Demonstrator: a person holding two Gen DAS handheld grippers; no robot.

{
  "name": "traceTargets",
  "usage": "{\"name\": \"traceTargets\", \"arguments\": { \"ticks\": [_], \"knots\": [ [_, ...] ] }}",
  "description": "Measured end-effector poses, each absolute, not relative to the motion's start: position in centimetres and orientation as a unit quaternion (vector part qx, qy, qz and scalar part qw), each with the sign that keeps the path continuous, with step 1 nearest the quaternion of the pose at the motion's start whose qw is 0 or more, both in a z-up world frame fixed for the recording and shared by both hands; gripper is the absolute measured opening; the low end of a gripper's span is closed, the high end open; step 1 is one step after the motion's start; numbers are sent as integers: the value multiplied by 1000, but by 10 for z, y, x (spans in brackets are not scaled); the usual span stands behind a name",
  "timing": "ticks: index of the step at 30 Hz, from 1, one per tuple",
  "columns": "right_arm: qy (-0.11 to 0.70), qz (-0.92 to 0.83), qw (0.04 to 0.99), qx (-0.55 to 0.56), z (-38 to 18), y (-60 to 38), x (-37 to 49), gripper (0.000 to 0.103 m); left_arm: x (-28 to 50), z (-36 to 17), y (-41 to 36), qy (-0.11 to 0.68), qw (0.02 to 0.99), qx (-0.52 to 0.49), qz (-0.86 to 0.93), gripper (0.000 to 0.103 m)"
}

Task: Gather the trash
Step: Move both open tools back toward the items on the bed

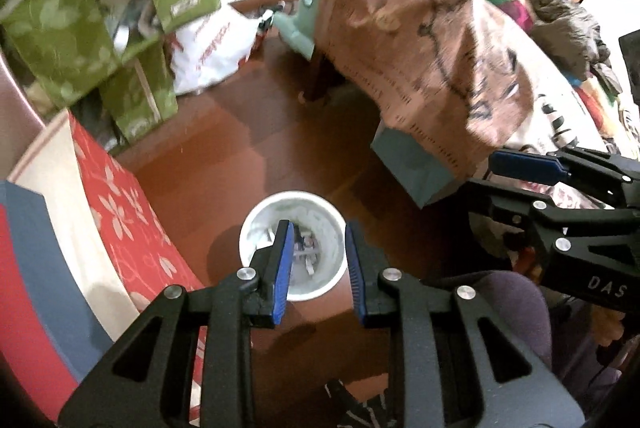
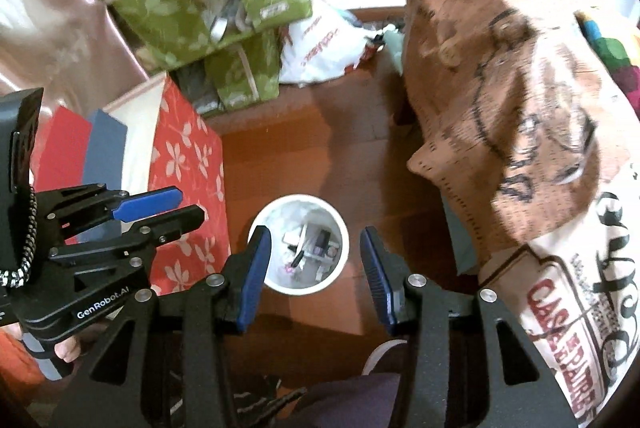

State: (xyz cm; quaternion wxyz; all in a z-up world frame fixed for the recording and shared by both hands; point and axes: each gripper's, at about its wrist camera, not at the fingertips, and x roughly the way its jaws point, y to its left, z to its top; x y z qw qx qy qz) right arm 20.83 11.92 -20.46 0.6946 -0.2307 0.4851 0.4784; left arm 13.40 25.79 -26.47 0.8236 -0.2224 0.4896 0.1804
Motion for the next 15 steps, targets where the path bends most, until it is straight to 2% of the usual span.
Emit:
{"name": "traceTargets", "arguments": {
  "ticks": [7,11,15],
  "knots": [
    [447,471,736,-192,-158,76,221,43,147,-213,230,459,853,-177,174,25],
    [417,453,769,-169,-131,39,234,43,165,-184,209,439,869,-155,165,31],
    [400,429,798,-139,-113,-1,251,43,190,-159,182,425,884,-131,146,31]
  ]
}}
